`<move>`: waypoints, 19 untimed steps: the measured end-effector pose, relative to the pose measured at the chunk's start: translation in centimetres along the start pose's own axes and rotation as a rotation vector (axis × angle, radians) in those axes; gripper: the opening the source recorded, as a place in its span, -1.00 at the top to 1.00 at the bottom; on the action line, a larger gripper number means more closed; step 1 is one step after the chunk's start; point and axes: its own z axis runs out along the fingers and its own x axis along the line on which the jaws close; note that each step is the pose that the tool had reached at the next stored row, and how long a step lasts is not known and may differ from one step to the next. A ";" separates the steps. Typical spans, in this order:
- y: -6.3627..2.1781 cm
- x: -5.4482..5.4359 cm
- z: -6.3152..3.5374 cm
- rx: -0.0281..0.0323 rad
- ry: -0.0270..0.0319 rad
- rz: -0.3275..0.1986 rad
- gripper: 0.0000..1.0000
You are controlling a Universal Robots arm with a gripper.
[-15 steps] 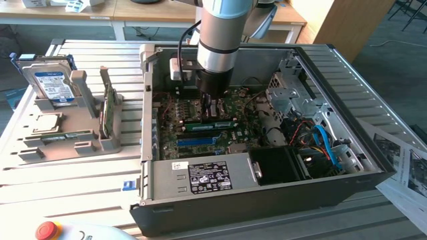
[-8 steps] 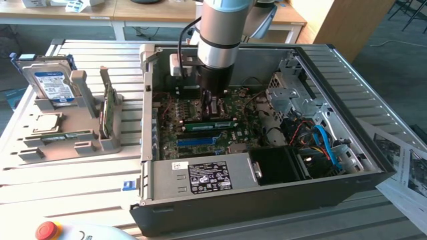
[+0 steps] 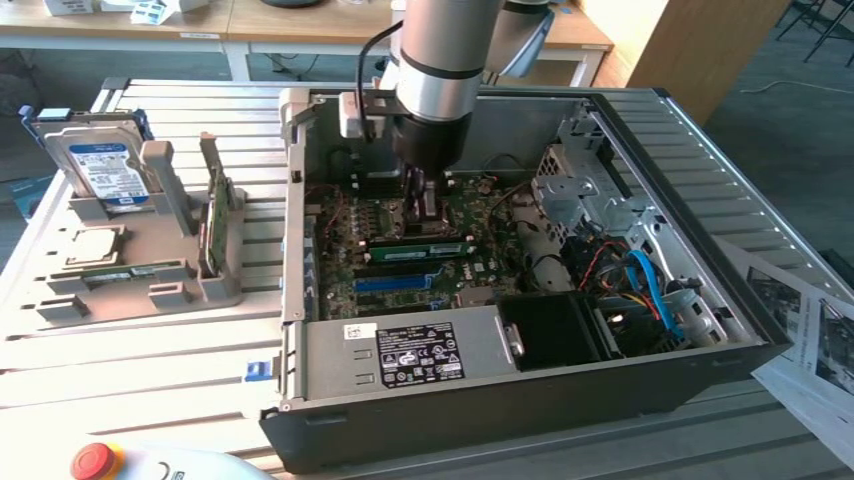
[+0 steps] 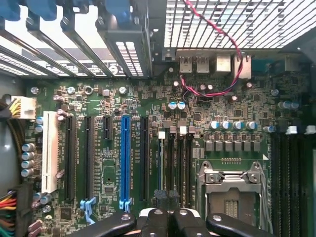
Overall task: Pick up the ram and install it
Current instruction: 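Press down the ram until it locks into place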
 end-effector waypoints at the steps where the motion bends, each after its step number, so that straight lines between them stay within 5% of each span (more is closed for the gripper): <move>1: 0.00 0.0 -0.17 0.0000 -0.0002 0.000 0.79; 19: 0.09 0.0 -2.43 -0.0001 0.0005 0.000 0.79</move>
